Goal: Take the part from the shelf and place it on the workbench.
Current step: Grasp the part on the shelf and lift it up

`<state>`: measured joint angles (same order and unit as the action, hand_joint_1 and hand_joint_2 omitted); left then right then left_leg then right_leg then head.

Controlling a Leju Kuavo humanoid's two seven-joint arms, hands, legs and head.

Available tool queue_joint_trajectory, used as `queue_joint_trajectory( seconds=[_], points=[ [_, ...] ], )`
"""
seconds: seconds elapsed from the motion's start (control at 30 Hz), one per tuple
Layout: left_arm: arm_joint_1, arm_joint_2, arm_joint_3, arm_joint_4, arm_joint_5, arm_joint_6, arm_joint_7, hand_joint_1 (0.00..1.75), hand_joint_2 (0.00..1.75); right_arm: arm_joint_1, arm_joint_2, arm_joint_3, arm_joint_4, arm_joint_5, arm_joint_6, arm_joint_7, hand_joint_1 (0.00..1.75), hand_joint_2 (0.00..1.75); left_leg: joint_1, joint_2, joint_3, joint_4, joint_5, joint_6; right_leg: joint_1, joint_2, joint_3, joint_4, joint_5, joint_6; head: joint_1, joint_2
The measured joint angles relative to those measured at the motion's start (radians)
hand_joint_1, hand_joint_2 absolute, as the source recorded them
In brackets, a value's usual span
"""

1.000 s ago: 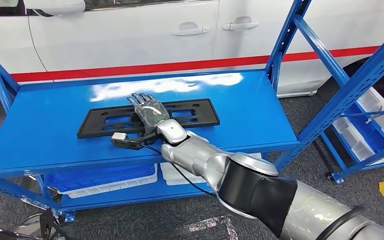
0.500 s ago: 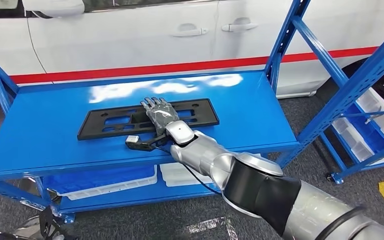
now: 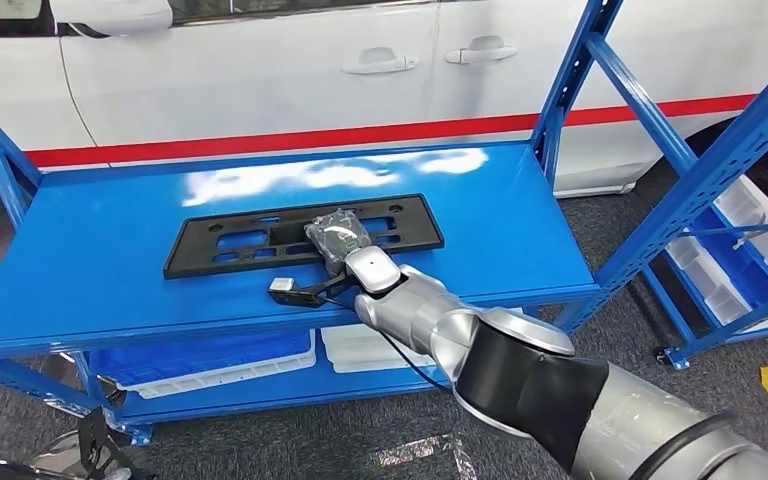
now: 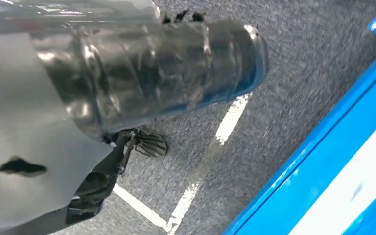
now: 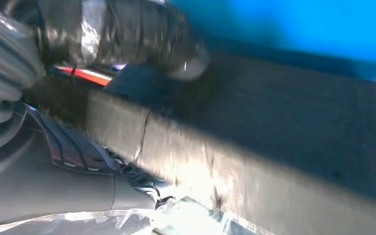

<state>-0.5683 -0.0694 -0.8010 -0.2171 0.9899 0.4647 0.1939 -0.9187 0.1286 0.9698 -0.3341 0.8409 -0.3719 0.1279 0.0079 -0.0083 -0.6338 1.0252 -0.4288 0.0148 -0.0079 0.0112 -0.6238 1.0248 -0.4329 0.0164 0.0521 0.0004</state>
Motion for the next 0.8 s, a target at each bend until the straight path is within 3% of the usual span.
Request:
queue_joint_trajectory(
  seconds=[0.07, 0.1, 0.2, 0.23, 0.27, 0.3, 0.4, 0.47, 0.53, 0.6, 0.63, 0.73, 0.77, 0.8],
  points=[
    [0.0, 0.0, -0.004, 0.0, -0.001, 0.0, -0.001, 0.0, 0.0, 0.0, 0.0, 0.0, 0.0, 0.0, 0.0, -0.002, 1.75, 1.75, 0.001, 0.0, -0.005, 0.006, -0.009, -0.01, -0.004, -0.002, 0.004, -0.006, 0.004, -0.011, 0.0, 0.0],
    [-0.001, 0.0, -0.007, 0.0, -0.001, 0.0, -0.001, 0.0, 0.0, -0.001, 0.0, 0.0, -0.001, 0.0, 0.0, -0.003, 1.75, 1.75, 0.002, 0.001, -0.016, 0.032, -0.027, -0.015, -0.006, -0.005, 0.007, -0.01, 0.006, -0.017, -0.001, 0.0],
    [0.0, 0.0, -0.013, 0.0, -0.001, 0.001, -0.003, 0.0, 0.0, -0.001, -0.002, 0.0, -0.001, 0.0, 0.0, -0.003, 1.75, 1.75, 0.004, 0.003, -0.093, 0.212, -0.115, -0.026, -0.006, -0.011, 0.01, -0.013, 0.007, -0.026, -0.002, 0.0],
    [0.003, 0.0, -0.014, 0.0, -0.001, 0.001, -0.003, 0.0, 0.0, -0.001, -0.003, 0.0, -0.001, 0.0, 0.0, -0.003, 1.75, 1.75, 0.005, 0.003, -0.115, 0.262, -0.129, -0.027, -0.005, -0.012, 0.01, -0.012, 0.006, -0.027, -0.002, 0.0],
    [0.005, 0.0, -0.015, 0.0, -0.001, 0.001, -0.003, 0.0, 0.0, 0.0, -0.003, 0.0, -0.001, 0.0, 0.0, -0.003, 1.75, 1.75, 0.005, 0.003, -0.123, 0.279, -0.125, -0.028, -0.005, -0.011, 0.011, -0.011, 0.006, -0.028, -0.002, 0.0],
    [0.005, 0.0, -0.016, 0.0, -0.001, 0.001, -0.003, 0.0, 0.0, -0.001, -0.003, 0.0, -0.001, 0.0, 0.0, -0.003, 1.75, 1.75, 0.005, 0.003, -0.112, 0.257, -0.103, -0.028, -0.005, -0.01, 0.011, -0.009, 0.005, -0.028, -0.002, 0.0],
    [0.0, 0.002, -0.018, 0.0, -0.002, 0.002, -0.004, 0.0, 0.0, -0.003, -0.004, 0.0, -0.001, 0.0, 0.0, -0.002, 1.75, 1.75, 0.004, 0.002, -0.022, 0.074, -0.021, -0.022, -0.003, -0.007, 0.009, 0.002, -0.003, -0.021, -0.002, 0.0],
    [-0.003, 0.002, -0.021, 0.0, -0.005, 0.01, -0.016, 0.0, 0.0, -0.004, -0.005, 0.0, 0.0, -0.003, -0.007, -0.005, 1.75, 1.75, 0.002, 0.001, 0.004, 0.02, -0.016, -0.015, 0.001, -0.005, 0.003, 0.007, -0.003, -0.013, 0.0, 0.0],
    [-0.003, 0.002, -0.027, 0.0, -0.01, 0.027, -0.043, 0.0, 0.87, -0.003, -0.007, -0.001, 0.0, -0.01, -0.018, -0.015, 1.75, 1.75, 0.002, 0.002, 0.005, 0.015, -0.015, -0.004, 0.003, -0.003, 0.0, 0.005, -0.001, -0.005, 0.001, 0.0],
    [-0.008, 0.002, -0.032, 0.0, -0.017, 0.046, -0.067, 0.0, 1.75, -0.002, -0.009, -0.005, 0.001, -0.015, -0.026, -0.031, 1.75, 1.75, 0.005, 0.003, 0.008, 0.008, -0.011, 0.007, 0.001, -0.002, -0.011, 0.028, -0.02, 0.004, 0.002, 0.0],
    [-0.01, 0.001, -0.033, 0.0, -0.02, 0.054, -0.074, 0.0, 1.75, -0.001, -0.01, -0.007, 0.001, -0.017, -0.032, -0.04, 1.75, 1.75, 0.007, 0.004, 0.009, 0.006, -0.009, 0.012, 0.0, -0.003, -0.028, 0.065, -0.043, 0.009, 0.003, 0.0],
    [-0.01, 0.0, -0.035, 0.0, -0.019, 0.057, -0.087, 0.0, 1.75, 0.002, -0.011, -0.016, 0.0, -0.024, -0.056, -0.065, 1.75, 1.75, 0.006, 0.004, 0.008, 0.005, -0.009, 0.019, -0.002, -0.005, -0.114, 0.248, -0.118, 0.018, 0.004, 0.0],
    [-0.008, -0.001, -0.035, 0.0, -0.016, 0.048, -0.09, 0.0, 1.75, 0.004, -0.011, -0.019, 0.0, -0.025, -0.065, -0.073, 1.75, 1.75, 0.006, 0.003, 0.008, 0.005, -0.009, 0.019, -0.003, -0.005, -0.129, 0.276, -0.118, 0.019, 0.005, 0.0],
    [-0.007, -0.001, -0.035, 0.0, -0.013, 0.038, -0.094, 0.0, 1.75, 0.004, -0.011, -0.023, -0.001, -0.026, -0.073, -0.079, 1.75, 1.75, 0.006, 0.003, 0.008, 0.005, -0.009, 0.019, -0.003, -0.005, -0.129, 0.271, -0.103, 0.019, 0.005, 0.0]
  ],
)
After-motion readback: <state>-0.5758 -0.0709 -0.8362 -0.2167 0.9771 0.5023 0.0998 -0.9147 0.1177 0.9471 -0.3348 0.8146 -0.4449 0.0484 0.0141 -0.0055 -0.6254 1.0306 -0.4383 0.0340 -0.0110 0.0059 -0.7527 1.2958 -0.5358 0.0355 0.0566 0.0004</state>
